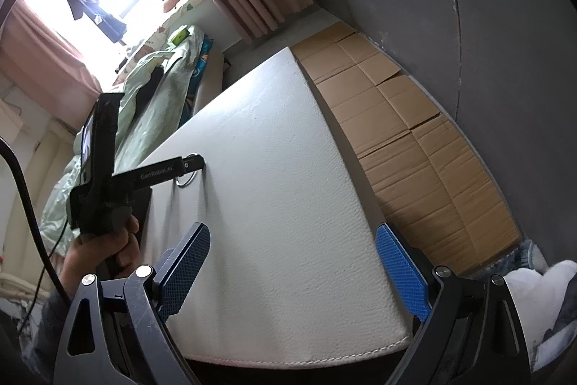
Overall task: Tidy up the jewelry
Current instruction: 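Grasp the silver hoop ring with the left tool, then carry the hoop ring into the black box and open the left tool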
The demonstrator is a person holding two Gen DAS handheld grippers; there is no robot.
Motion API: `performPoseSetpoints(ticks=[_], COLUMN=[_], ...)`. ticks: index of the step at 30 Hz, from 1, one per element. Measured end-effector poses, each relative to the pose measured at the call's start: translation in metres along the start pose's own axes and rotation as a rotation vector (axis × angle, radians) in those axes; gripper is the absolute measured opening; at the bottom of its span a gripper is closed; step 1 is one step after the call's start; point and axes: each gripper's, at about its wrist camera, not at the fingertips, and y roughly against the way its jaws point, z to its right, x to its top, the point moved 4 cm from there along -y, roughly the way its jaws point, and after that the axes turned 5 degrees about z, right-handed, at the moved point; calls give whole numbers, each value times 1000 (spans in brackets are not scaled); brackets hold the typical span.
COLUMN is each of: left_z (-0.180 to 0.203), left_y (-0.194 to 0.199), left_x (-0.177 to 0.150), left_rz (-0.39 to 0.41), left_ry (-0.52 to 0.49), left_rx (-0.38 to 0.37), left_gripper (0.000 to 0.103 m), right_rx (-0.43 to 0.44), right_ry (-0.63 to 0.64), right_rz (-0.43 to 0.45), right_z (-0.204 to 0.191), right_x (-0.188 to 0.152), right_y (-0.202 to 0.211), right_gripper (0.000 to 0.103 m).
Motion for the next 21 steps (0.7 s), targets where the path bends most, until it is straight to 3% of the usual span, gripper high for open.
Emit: performPoseSetpoints(ticks=[9,21], left_z=[-10,-47], left_y=[11,74], left_x=[-6,-4], left_rz=[-13,65], left_ry=[40,62], left_rx=[-45,-84], left_gripper=[52,52], right_rx=[20,80], right_ry=[18,77], right_rz=[15,-9], right_z=[-8,-54], right_x=[3,3], right_y=[7,-15], right_gripper=[94,94])
